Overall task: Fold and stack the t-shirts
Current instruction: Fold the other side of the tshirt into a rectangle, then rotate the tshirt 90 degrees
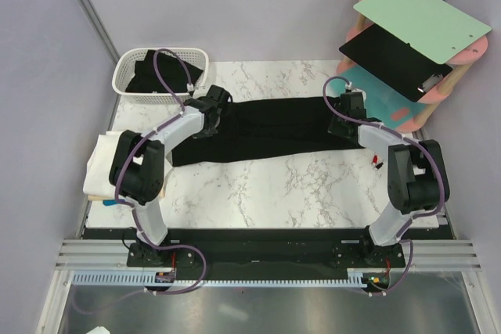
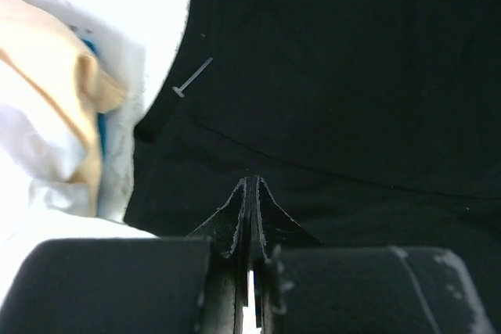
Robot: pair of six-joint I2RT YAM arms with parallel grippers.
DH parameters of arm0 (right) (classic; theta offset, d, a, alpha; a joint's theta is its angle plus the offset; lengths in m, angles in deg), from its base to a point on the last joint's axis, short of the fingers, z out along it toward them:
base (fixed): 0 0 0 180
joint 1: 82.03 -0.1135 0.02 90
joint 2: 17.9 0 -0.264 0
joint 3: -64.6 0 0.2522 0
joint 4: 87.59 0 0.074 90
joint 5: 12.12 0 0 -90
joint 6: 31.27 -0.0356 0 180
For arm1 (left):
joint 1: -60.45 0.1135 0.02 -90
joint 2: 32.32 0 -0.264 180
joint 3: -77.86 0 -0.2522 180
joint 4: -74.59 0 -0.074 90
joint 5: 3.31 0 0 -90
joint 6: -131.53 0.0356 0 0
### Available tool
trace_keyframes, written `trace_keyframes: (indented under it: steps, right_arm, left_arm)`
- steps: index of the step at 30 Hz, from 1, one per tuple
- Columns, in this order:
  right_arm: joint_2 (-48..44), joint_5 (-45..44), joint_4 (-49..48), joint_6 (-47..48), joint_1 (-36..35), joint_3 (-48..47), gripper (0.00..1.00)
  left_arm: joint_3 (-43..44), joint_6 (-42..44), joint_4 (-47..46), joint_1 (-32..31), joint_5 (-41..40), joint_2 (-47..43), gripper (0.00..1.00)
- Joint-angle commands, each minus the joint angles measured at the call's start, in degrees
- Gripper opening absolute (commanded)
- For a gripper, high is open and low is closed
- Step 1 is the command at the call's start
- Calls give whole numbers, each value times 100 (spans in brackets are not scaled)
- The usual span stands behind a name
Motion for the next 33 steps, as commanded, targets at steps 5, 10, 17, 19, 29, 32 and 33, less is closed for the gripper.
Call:
trace_keyframes:
  steps: [5,10,17,19,29,32,33]
  right_arm:
    - [701,-318,115,166,-126,-593,0]
    - [851,-406,361,246,-178,-514,0]
    - [738,-327,897,299,-468,-207,0]
    - [615,-310,1055,298,-609,-5,0]
    - [-579,164,2022,158,-1241,856,0]
    - [-992,410,2330,-26,-1540,1111,0]
    - [-1090,455,2504,-88,-1741,1155,0]
  left_arm:
    - [66,-287,-186,3,534,524,2]
    - [49,-313,-177,3,622,743,2]
    - [189,-305,-169,3,640,955,2]
    - [251,-296,-169,3,623,1016,2]
    - [725,-217,-37,3,702,1552,2]
    - [988,-94,7,12,596,1737,2]
    - [1094,28,59,12,544,1868,2]
